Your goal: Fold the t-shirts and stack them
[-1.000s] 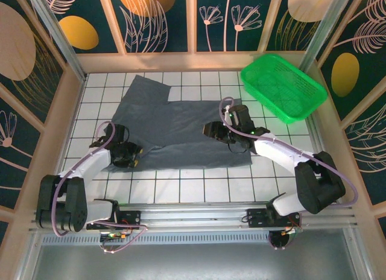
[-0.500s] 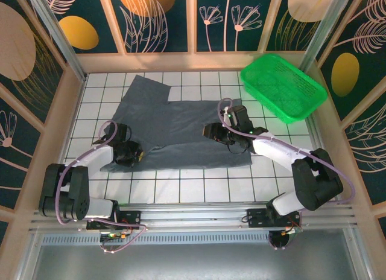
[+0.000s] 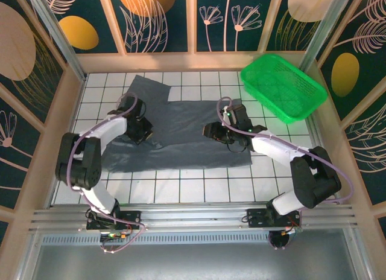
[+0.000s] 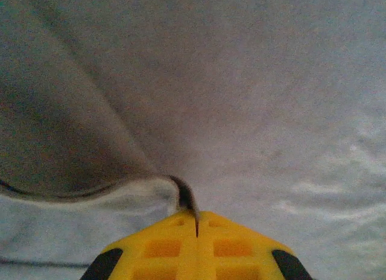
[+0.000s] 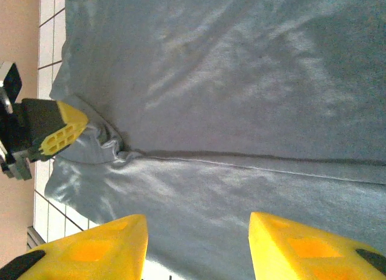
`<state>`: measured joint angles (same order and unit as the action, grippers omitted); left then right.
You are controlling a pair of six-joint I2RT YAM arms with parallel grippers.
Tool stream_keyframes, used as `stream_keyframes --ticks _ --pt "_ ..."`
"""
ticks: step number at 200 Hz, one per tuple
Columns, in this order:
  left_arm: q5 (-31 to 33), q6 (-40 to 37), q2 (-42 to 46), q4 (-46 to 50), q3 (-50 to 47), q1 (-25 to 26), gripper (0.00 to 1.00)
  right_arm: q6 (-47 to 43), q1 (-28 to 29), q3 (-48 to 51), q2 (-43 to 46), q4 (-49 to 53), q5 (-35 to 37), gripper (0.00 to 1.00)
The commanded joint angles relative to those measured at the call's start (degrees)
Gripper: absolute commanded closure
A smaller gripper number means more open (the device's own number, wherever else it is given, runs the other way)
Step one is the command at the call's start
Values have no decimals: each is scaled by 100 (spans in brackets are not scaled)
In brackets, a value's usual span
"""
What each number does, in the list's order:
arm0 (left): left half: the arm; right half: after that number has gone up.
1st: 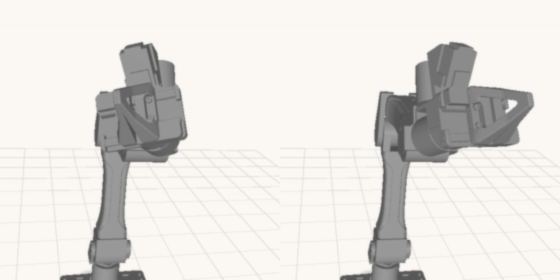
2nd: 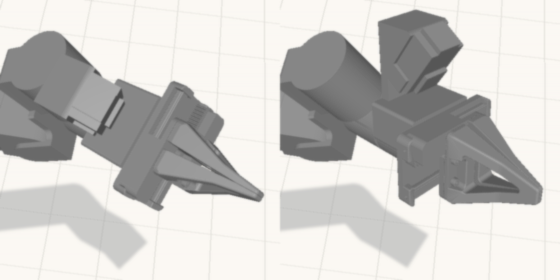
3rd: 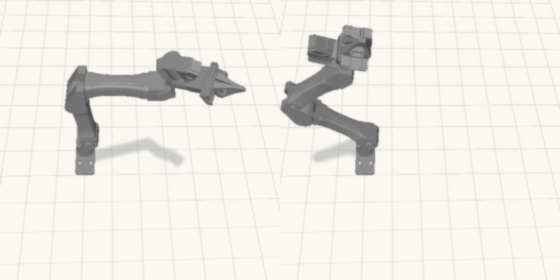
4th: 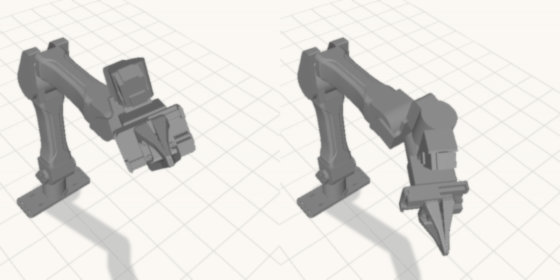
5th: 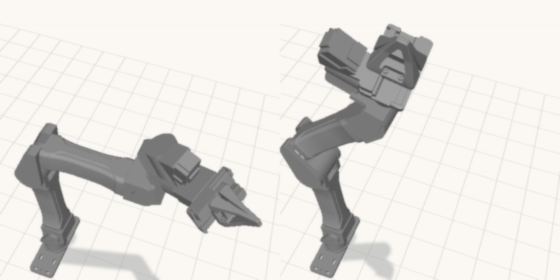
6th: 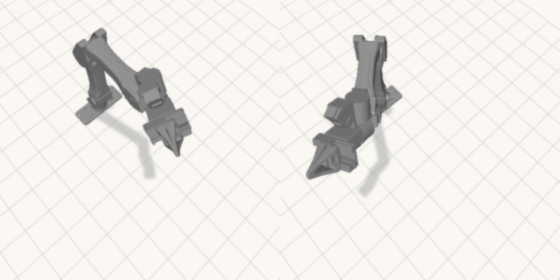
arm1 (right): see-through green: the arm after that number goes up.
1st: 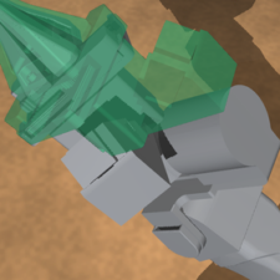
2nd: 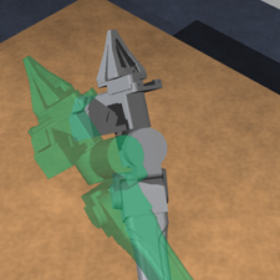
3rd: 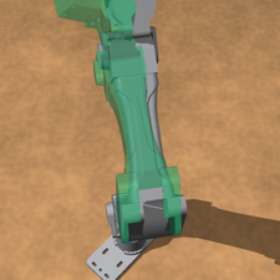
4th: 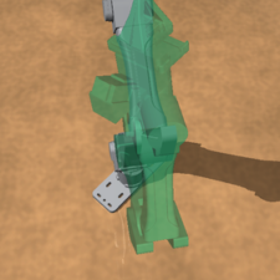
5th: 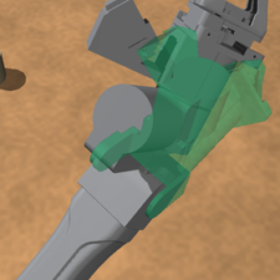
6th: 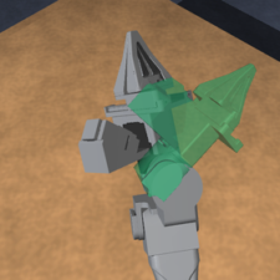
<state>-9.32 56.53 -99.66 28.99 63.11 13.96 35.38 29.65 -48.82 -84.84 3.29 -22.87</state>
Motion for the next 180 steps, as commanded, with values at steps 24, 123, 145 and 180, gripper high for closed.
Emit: stream_keyframes --ticks 24,123,145,180 --pt "771 -982 -502 926 850 307 100 -48 -152 -151 -52 90 -130 52" --pt "1254 -1879 -1310 1503 2000 676 100 -66 -240 -40 -79 189 -226 53" --pt "1325 -2111 -1465 1616 2164 732 100 -66 -240 -53 -110 198 -235 53" --pt "1547 -2302 -1542 1647 2234 771 100 -66 -238 -13 -113 196 -253 54"
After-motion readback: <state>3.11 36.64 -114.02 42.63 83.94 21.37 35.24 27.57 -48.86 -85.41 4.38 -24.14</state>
